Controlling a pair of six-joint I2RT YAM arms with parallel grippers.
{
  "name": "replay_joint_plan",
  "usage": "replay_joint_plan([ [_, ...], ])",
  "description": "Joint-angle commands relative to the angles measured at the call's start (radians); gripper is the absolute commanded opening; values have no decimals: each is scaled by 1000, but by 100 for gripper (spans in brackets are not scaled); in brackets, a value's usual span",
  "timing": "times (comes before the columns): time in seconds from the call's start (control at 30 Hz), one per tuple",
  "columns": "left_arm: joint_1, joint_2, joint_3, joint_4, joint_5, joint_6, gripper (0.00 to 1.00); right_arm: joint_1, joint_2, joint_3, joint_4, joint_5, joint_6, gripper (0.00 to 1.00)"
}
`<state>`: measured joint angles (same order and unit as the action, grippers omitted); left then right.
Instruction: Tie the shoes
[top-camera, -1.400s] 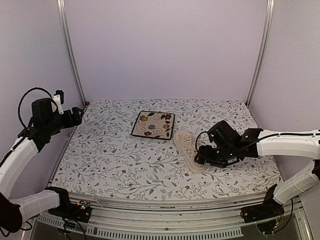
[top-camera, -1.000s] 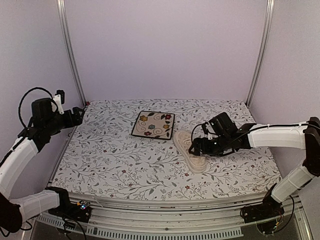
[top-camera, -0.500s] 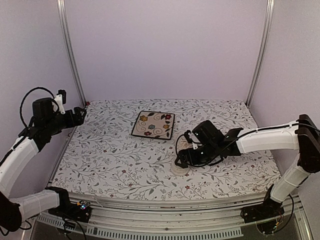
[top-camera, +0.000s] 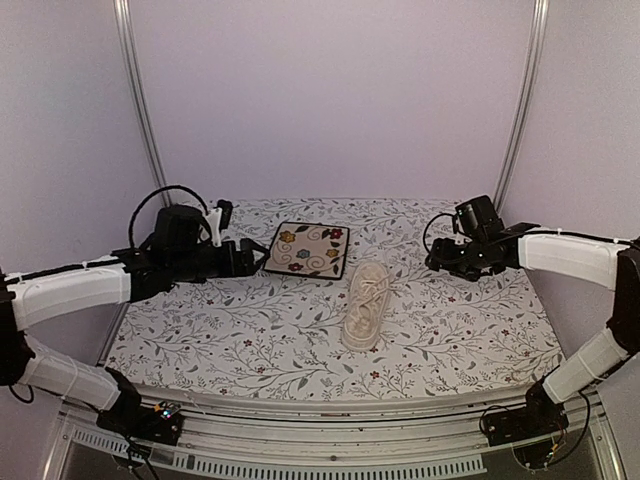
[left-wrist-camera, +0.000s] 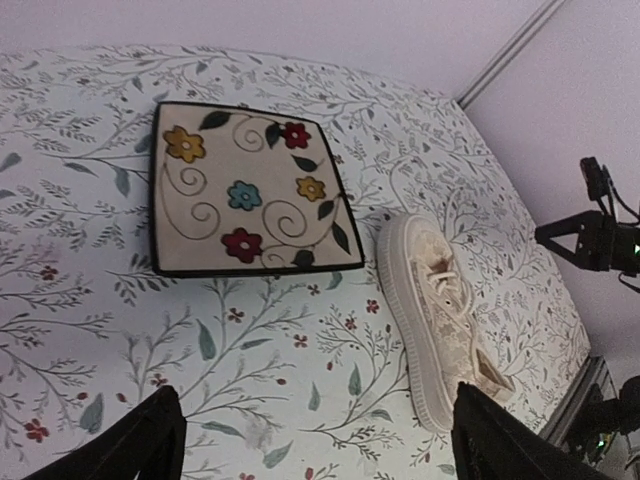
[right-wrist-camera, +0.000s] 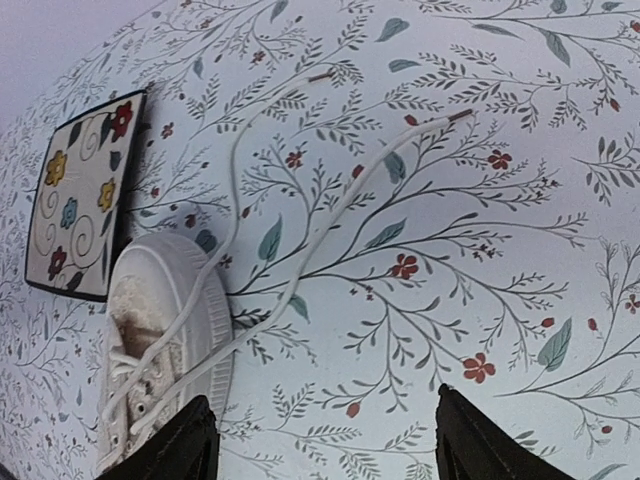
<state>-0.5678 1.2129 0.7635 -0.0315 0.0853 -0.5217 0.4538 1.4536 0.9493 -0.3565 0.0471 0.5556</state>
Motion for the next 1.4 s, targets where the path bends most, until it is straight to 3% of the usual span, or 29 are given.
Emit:
replay_joint_plan([
  [0.0,-160,131,64,163,12,-103,93,-61,114,82,-8,51,-28,72],
  [0.47,-423,482,135,335,133,-206,94,-94,473,379,-18,112,-50,56],
  [1.0,-516,716,252,437,249,-127,95,-95,654,498,-70,173,-13,53],
  [1.2,-531,660,241,391,152,-89,95,-95,713,543,-73,177,-25,52],
  [1.37,-525,579,283,195,-68,-30,96,-96,756,574,-82,198,-27,34],
])
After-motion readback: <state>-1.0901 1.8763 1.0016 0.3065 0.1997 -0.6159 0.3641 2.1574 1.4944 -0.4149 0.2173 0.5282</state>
